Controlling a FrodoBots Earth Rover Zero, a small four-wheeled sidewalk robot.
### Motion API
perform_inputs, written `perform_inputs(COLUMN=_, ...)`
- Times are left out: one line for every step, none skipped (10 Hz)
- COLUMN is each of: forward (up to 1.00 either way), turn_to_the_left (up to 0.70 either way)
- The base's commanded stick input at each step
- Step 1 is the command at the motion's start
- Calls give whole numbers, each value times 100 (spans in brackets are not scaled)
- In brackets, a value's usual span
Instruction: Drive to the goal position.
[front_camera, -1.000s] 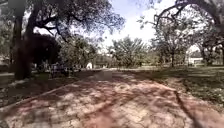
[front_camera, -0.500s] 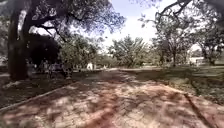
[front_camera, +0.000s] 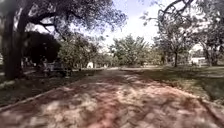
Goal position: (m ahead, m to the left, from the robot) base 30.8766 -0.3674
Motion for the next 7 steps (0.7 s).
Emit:
perform_inputs(forward=70, turn_to_the_left=0)
perform_inputs(forward=70, turn_to_the_left=-14)
perform_inputs(forward=70, turn_to_the_left=-29)
perform_inputs(forward=70, turn_to_the_left=-32)
perform_inputs(forward=70, turn_to_the_left=-35)
perform_inputs(forward=70, turn_to_the_left=-16)
perform_inputs(forward=70, turn_to_the_left=0)
